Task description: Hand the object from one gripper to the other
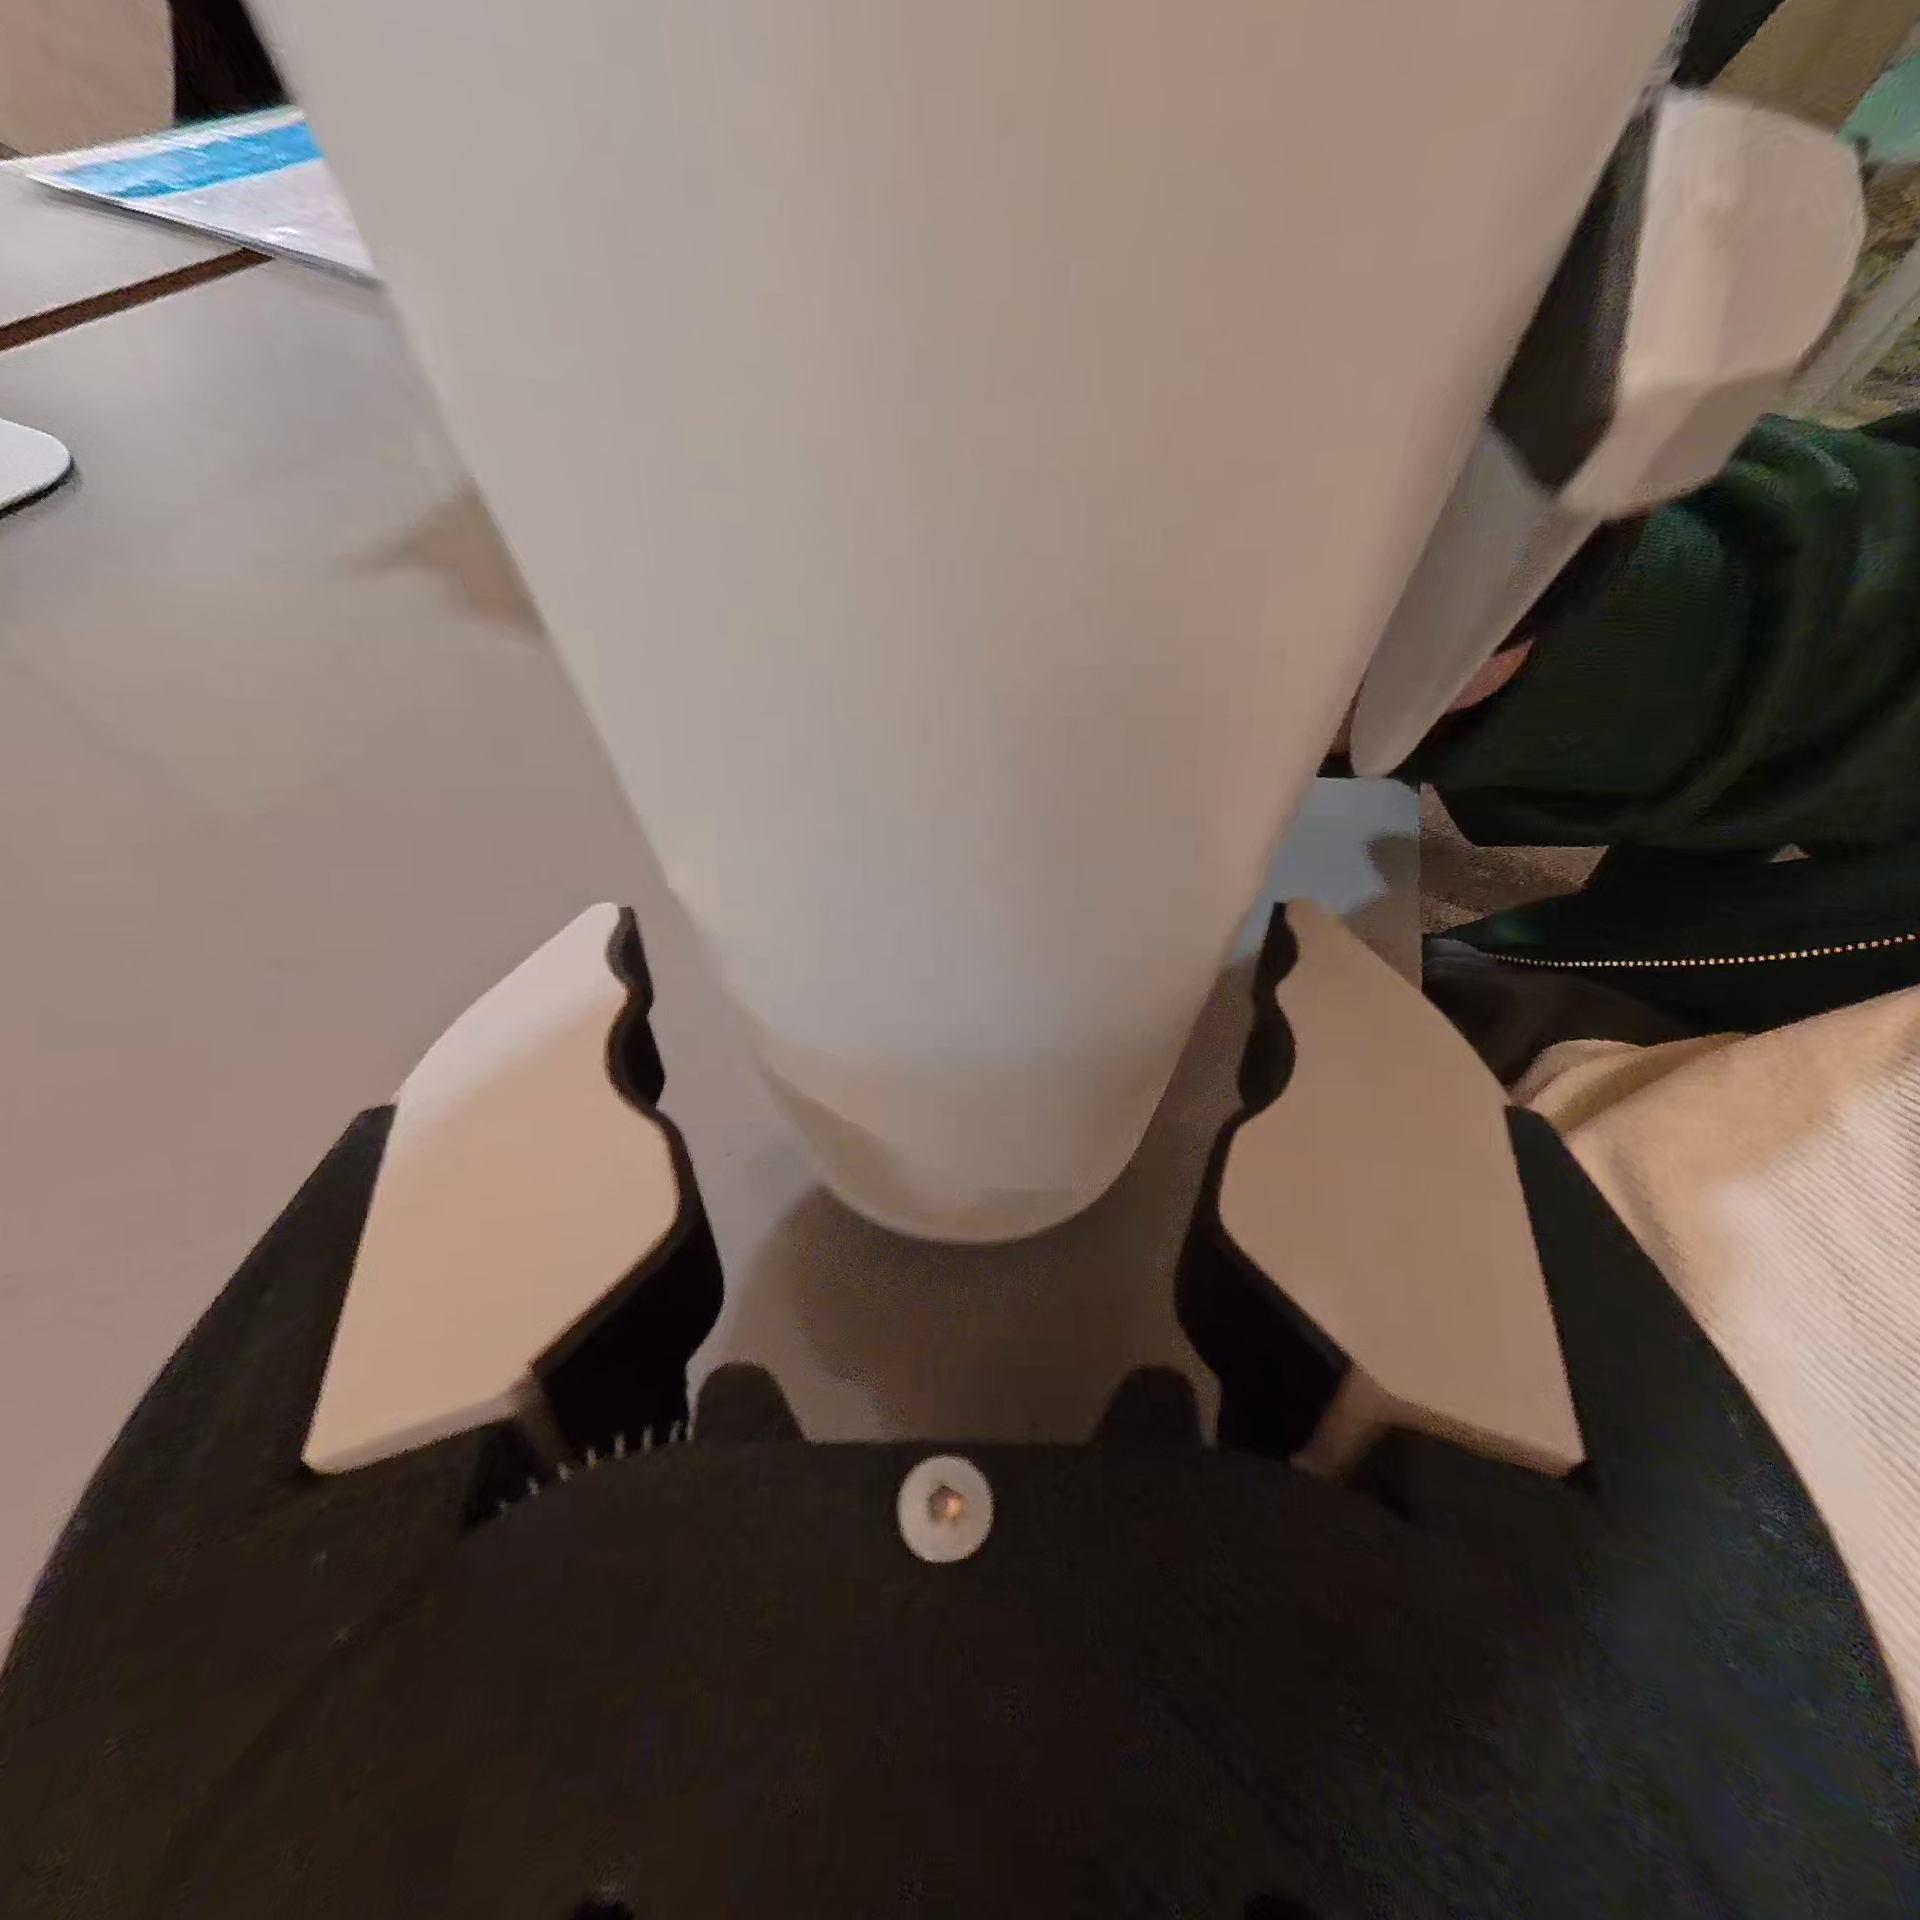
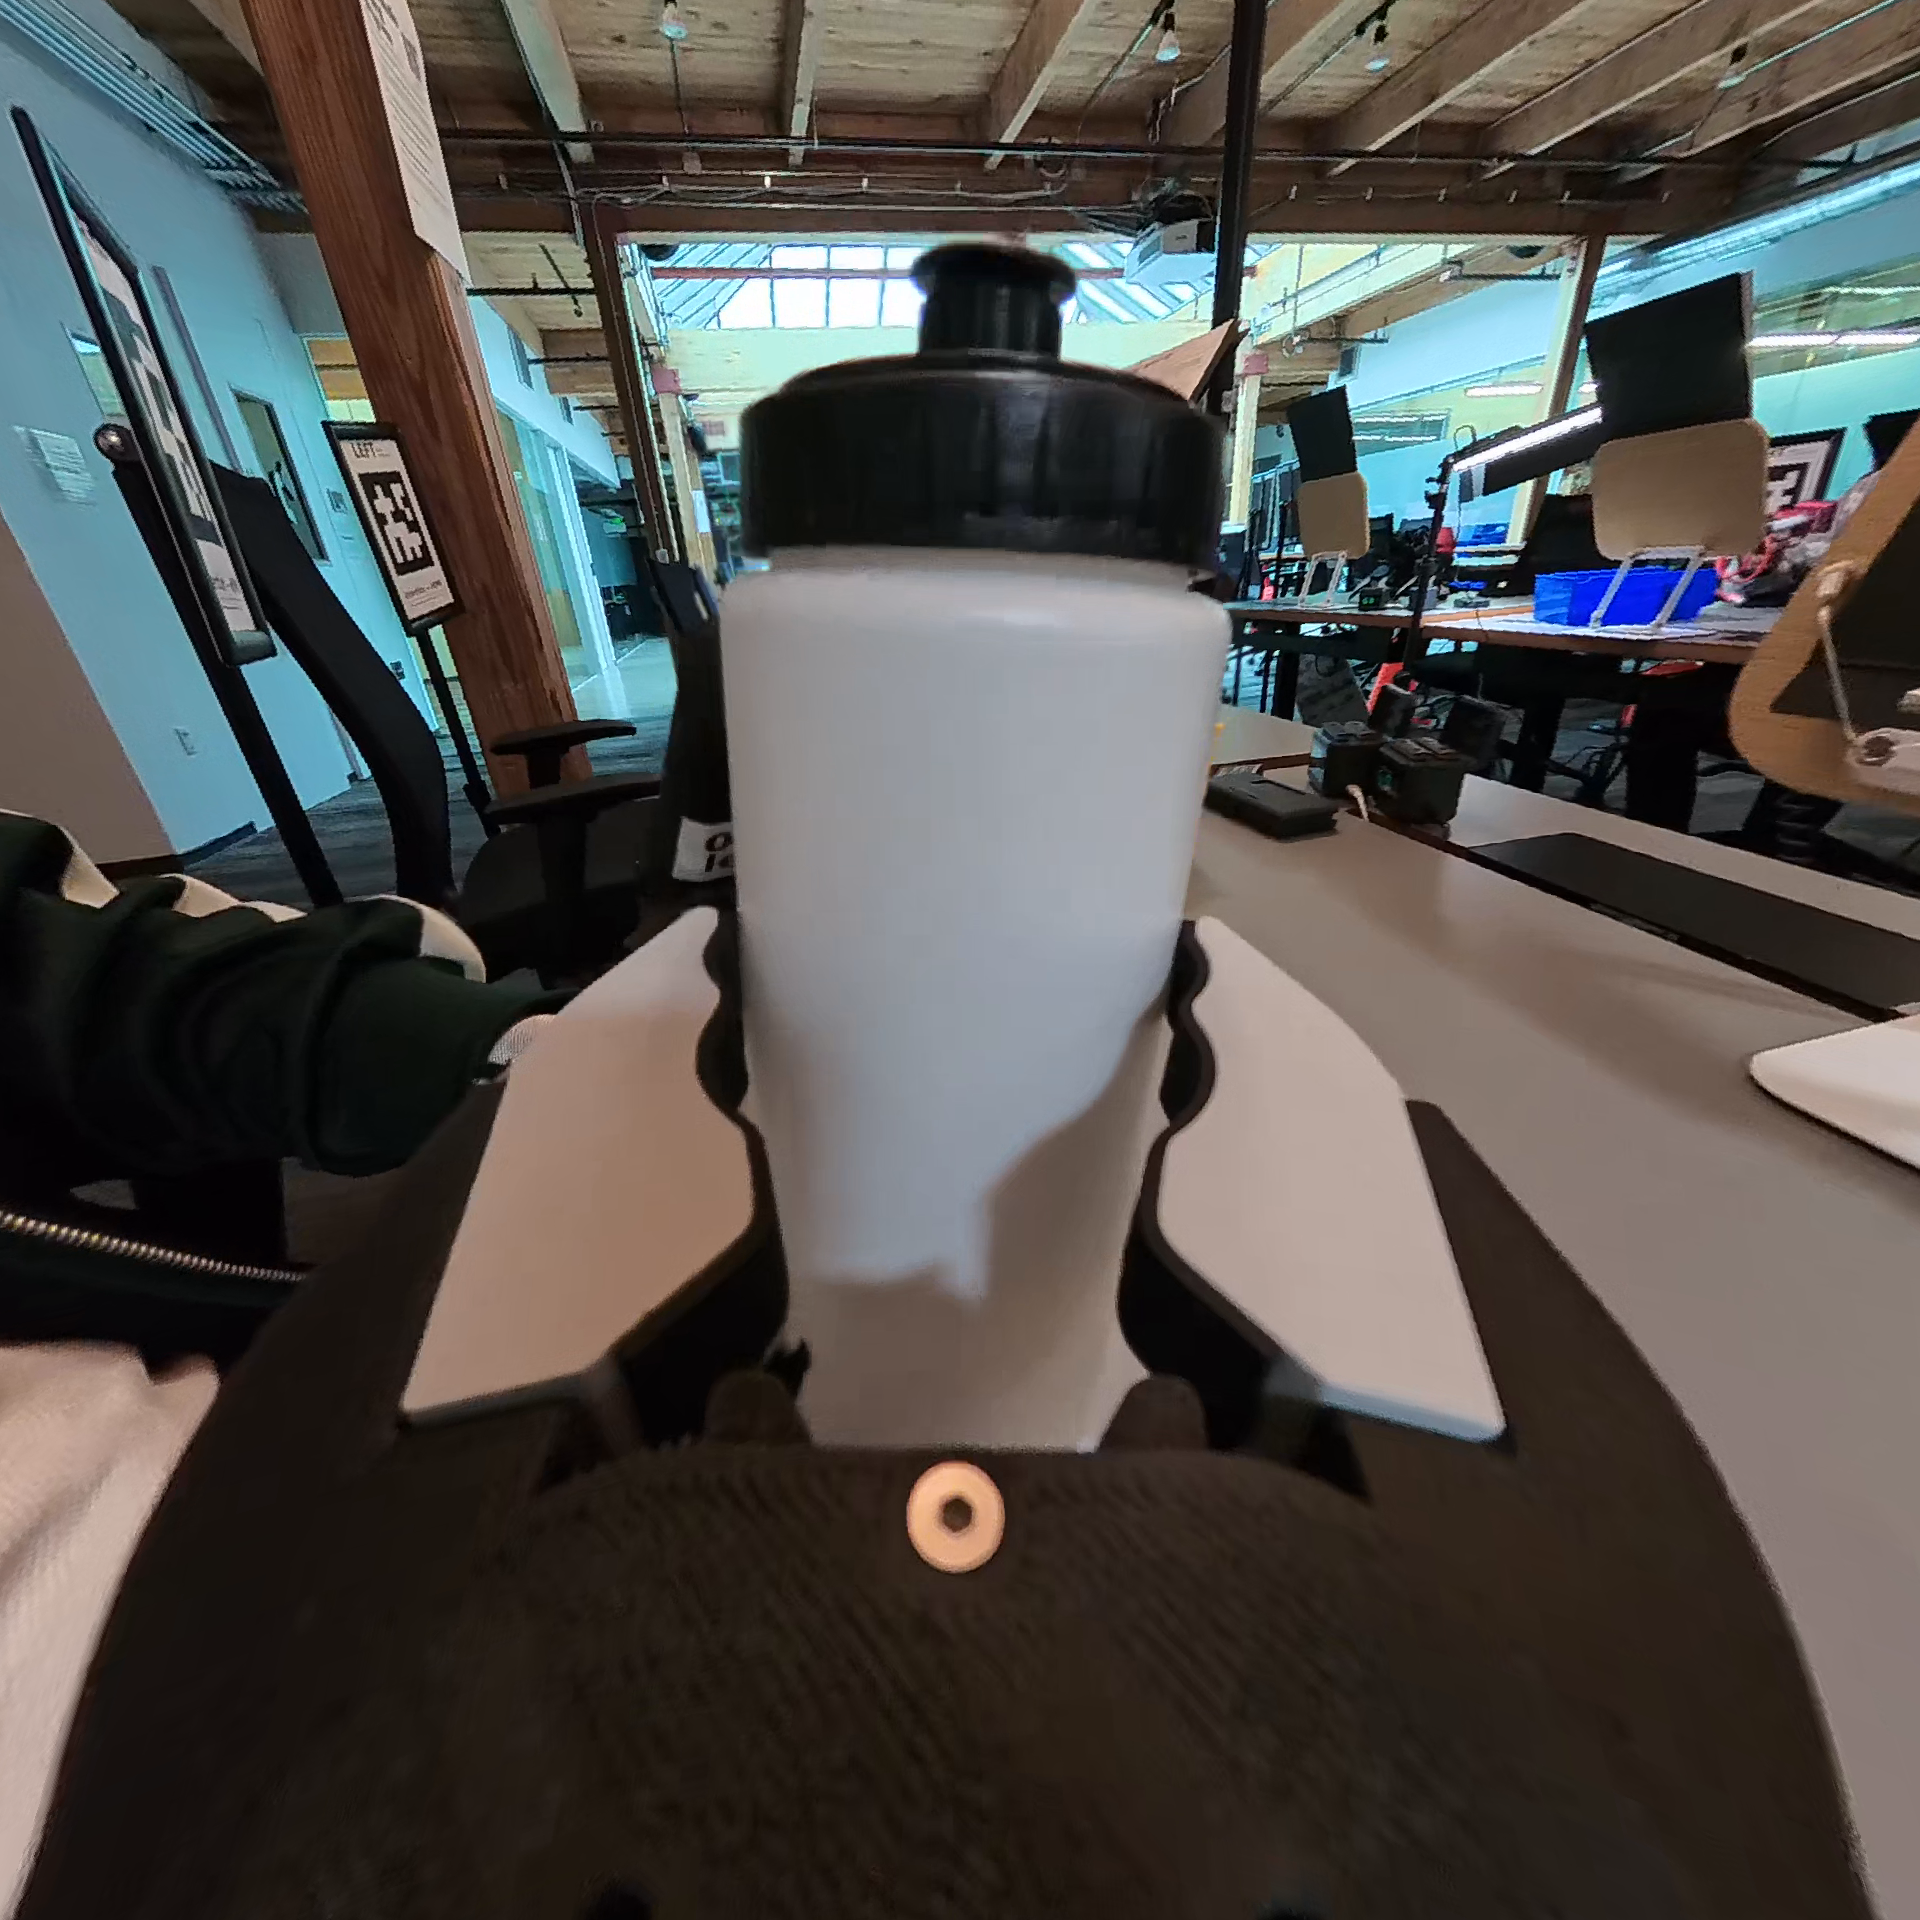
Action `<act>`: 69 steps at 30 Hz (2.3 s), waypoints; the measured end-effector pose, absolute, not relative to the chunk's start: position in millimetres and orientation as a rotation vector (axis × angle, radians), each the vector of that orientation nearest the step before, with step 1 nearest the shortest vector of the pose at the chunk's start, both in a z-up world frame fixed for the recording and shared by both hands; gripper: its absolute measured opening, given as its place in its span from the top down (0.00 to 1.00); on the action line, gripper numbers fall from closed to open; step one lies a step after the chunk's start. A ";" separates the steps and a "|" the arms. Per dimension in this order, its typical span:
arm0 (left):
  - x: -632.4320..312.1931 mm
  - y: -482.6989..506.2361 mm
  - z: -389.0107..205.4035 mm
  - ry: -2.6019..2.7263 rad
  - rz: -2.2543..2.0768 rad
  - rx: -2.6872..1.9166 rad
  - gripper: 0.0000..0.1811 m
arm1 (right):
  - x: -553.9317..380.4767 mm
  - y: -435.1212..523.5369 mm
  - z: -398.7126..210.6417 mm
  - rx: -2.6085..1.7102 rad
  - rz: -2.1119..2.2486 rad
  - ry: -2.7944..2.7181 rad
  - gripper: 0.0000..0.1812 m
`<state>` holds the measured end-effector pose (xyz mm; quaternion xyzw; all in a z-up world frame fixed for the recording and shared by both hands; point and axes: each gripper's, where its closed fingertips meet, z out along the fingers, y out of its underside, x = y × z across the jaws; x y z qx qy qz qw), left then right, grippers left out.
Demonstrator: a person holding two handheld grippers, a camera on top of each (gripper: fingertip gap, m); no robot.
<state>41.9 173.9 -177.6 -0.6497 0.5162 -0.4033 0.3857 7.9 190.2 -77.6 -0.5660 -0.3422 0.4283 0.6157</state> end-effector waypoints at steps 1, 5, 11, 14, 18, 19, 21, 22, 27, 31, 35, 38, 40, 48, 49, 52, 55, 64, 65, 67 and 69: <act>41.1 175.3 -178.3 1.309 -1.035 -1.655 0.35 | 10.1 191.2 -76.1 -1.301 0.985 -0.779 0.56; 33.9 185.4 -170.3 1.253 -1.057 -1.612 0.25 | 19.7 196.5 -75.3 -1.306 0.989 -0.746 0.56; 7.4 197.7 -102.5 0.959 -1.306 -1.402 0.28 | 21.6 198.8 -78.6 -1.318 1.024 -0.732 0.56; -7.7 199.8 -68.6 0.817 -1.443 -1.297 0.32 | 13.3 195.0 -83.9 -1.331 1.041 -0.758 0.56; -1.2 192.7 -57.1 0.851 -1.478 -1.300 0.32 | 3.9 186.1 -88.2 -1.340 1.051 -0.787 0.56; 3.8 189.3 -56.4 0.883 -1.465 -1.302 0.31 | 3.0 183.7 -88.7 -1.342 1.047 -0.790 0.56; 13.5 181.3 -52.0 0.938 -1.440 -1.284 0.31 | 2.6 179.2 -89.4 -1.344 1.032 -0.796 0.56; 18.1 177.8 -48.8 0.955 -1.427 -1.273 0.31 | 2.9 177.1 -90.0 -1.347 1.024 -0.799 0.56; 37.8 166.2 -44.1 1.009 -1.403 -1.314 0.44 | 5.0 168.9 -94.6 -1.362 0.955 -0.820 0.56; 43.5 166.5 -43.1 1.005 -1.410 -1.354 0.53 | 9.3 164.4 -94.3 -1.361 0.933 -0.802 0.56; 47.0 167.2 -43.9 1.025 -1.407 -1.373 0.54 | 15.0 164.8 -93.2 -1.333 0.913 -0.773 0.56; 42.9 172.3 -42.7 1.035 -1.358 -1.372 0.54 | 20.1 171.3 -91.3 -1.294 0.872 -0.749 0.47; 35.2 180.0 -36.7 1.024 -1.316 -1.372 0.54 | 26.3 178.7 -89.8 -1.284 0.869 -0.695 0.38; -19.9 215.0 9.0 0.903 -1.204 -1.335 0.54 | 45.6 197.7 -90.0 -1.302 0.842 -0.578 0.24; -26.3 217.7 13.7 0.891 -1.200 -1.333 0.54 | 45.8 198.1 -89.7 -1.299 0.838 -0.574 0.23; -39.4 223.0 23.2 0.858 -1.189 -1.322 0.54 | 41.9 197.5 -93.3 -1.310 0.820 -0.596 0.21; -41.0 222.7 25.0 0.847 -1.212 -1.322 0.54 | 34.2 196.3 -99.2 -1.327 0.792 -0.642 0.19; -7.9 195.1 13.3 0.922 -1.335 -1.329 0.54 | -9.0 183.1 -140.9 -1.532 0.829 -0.826 0.19; -4.3 191.6 12.4 0.931 -1.335 -1.328 0.54 | -13.2 181.3 -143.9 -1.545 0.816 -0.847 0.19; 1.6 185.1 11.5 0.953 -1.319 -1.318 0.54 | -20.1 177.6 -147.1 -1.560 0.796 -0.878 0.19; 5.9 179.3 11.5 0.976 -1.300 -1.310 0.54 | -24.4 174.7 -147.9 -1.567 0.787 -0.892 0.21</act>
